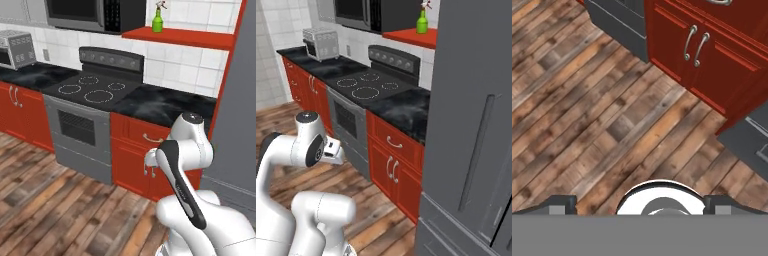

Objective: Move the cutting board and knife to the sink. Then move spray from the shelves to the counter.

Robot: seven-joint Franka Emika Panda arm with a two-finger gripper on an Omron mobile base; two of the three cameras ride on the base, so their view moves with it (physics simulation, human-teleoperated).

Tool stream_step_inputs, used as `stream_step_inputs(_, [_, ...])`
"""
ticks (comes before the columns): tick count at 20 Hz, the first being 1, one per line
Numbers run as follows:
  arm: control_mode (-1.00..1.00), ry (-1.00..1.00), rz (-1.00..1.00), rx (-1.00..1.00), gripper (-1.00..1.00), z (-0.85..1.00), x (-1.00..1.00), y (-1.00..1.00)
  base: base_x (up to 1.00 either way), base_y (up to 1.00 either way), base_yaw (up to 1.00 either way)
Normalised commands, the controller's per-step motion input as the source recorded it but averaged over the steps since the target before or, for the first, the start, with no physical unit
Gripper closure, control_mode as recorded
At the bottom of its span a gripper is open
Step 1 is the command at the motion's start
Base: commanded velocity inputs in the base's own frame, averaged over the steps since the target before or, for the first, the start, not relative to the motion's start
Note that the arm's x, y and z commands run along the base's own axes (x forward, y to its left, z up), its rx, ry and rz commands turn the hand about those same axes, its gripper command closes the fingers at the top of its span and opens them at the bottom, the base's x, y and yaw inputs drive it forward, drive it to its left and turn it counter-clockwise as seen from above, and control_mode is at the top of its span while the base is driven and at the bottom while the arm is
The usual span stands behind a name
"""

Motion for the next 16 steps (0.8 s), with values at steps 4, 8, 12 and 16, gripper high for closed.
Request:
stream_step_inputs(4, [1.00,0.00,0.00,0.00,-1.00,0.00,0.00,0.00,0.88,0.24,-0.02])
stream_step_inputs(8, [1.00,0.00,0.00,0.00,-1.00,0.00,0.00,0.00,0.87,0.33,-0.06])
stream_step_inputs(12, [1.00,0.00,0.00,0.00,-1.00,0.00,0.00,0.00,0.79,0.37,-0.25])
stream_step_inputs(16, [1.00,0.00,0.00,0.00,-1.00,0.00,0.00,0.00,0.72,0.38,-0.38])
